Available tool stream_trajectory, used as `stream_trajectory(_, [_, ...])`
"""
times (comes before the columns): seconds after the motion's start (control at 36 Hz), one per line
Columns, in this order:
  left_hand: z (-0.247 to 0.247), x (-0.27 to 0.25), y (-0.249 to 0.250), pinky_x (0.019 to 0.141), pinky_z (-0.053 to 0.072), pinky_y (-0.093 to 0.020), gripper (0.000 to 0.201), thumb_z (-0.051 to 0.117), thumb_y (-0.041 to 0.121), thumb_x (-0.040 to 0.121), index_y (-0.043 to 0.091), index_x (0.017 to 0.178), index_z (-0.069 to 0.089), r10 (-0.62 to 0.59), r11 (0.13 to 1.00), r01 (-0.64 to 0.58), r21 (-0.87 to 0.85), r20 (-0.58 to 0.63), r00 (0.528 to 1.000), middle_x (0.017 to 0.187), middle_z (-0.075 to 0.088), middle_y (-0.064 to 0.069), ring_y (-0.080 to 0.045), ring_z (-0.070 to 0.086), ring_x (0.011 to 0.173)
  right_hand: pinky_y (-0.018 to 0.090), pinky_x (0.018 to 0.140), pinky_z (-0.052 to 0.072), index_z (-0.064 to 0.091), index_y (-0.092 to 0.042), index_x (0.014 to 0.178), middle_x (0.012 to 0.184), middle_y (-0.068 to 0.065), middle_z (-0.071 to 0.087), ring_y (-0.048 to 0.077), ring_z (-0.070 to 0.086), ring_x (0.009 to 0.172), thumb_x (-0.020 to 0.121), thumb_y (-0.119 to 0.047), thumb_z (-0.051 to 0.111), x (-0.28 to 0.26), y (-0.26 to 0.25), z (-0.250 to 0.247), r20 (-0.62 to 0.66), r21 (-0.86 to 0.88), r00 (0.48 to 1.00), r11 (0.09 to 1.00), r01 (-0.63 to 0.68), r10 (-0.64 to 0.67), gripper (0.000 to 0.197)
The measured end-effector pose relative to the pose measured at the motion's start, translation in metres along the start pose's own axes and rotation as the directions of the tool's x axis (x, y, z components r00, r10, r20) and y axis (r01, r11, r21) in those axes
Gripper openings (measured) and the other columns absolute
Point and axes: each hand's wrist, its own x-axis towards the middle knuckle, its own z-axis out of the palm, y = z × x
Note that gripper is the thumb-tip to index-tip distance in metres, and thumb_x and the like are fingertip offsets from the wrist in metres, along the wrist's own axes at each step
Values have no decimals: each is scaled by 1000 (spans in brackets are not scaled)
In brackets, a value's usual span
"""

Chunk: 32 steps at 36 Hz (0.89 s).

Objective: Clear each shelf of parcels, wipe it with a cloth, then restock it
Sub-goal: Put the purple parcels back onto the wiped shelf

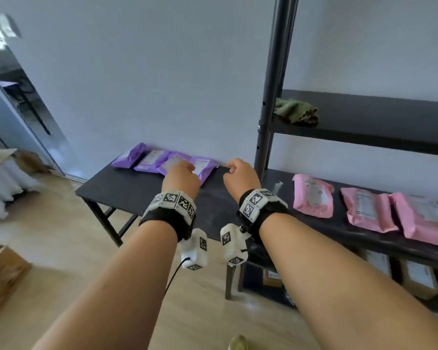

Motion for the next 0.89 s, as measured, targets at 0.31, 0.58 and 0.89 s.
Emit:
stream_trajectory(0.31, [42, 96, -71, 79, 43, -28, 40, 44, 9, 88, 17, 124, 57, -184, 983, 181, 44, 99, 978, 119, 63, -6, -26, 61, 104, 31, 96, 41, 56, -16, 127, 130, 10, 54, 27, 53, 117, 88, -13, 49, 112, 18, 106, 186, -123, 977, 989, -79, 101, 39])
stream_trajectory(0.58, [78, 165, -113, 87, 45, -30, 39, 45, 11, 88, 19, 123, 57, -255, 967, 242, 82, 208, 944, 122, 61, -5, -26, 59, 107, 32, 89, 45, 55, -16, 125, 128, 10, 54, 28, 57, 112, 89, -13, 49, 180, 40, 165, 258, -224, 941, 961, -163, 220, 37])
stream_trajectory(0.89, [124, 277, -159, 91, 43, -30, 45, 44, 10, 88, 17, 131, 53, -250, 967, 211, 143, 367, 896, 133, 53, -6, -25, 55, 115, 36, 89, 45, 48, -13, 129, 128, 12, 54, 30, 56, 113, 96, -29, 49, 254, 65, 222, 190, -291, 886, 886, -361, 423, 37])
